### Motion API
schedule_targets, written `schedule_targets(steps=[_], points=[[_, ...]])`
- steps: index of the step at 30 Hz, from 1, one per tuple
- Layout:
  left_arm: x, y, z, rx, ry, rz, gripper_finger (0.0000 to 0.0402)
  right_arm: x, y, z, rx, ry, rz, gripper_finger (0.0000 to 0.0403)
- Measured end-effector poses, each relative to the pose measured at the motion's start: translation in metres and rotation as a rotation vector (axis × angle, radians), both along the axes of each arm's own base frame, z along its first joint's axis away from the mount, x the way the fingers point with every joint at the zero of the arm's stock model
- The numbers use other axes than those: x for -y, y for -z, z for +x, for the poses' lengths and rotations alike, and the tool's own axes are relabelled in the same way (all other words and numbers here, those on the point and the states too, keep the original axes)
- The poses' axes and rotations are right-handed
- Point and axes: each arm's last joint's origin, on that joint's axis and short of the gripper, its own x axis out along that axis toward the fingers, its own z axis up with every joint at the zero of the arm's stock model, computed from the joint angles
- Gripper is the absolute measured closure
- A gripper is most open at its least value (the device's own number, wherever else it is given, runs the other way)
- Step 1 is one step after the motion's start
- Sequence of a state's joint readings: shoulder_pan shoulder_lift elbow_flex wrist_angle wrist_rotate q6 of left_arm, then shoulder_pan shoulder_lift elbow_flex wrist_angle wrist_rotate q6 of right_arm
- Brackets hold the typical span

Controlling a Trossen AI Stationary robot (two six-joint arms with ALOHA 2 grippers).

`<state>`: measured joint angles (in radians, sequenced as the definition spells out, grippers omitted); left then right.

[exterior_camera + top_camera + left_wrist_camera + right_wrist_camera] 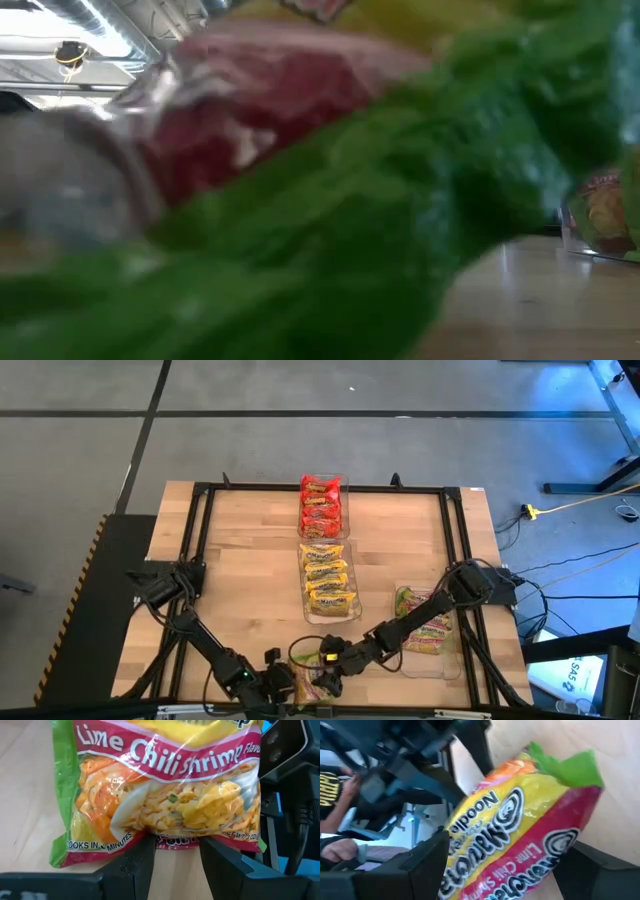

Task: Sort Maruchan noodles
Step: Put the green noodle pack into the bottom transparent bin

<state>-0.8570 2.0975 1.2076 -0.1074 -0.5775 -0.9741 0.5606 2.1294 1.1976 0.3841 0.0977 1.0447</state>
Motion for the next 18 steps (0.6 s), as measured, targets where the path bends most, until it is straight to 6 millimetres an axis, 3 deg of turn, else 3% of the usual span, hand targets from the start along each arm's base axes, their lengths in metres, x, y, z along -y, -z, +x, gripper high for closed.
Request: schedule_targets(steps=[7, 18], points=[[0.0, 0.0, 0.0, 0.001, -0.002, 0.001, 0.0249, -0.002, -0.01, -0.001, -0.004, -0.042, 0.061, 0.0107], [-0.001, 0.0, 0.003, 0.034, -0.012, 0.005, 0.0249, -0.007, 0.011, 0.004, 0.015, 0.037, 0.129, 0.0107]])
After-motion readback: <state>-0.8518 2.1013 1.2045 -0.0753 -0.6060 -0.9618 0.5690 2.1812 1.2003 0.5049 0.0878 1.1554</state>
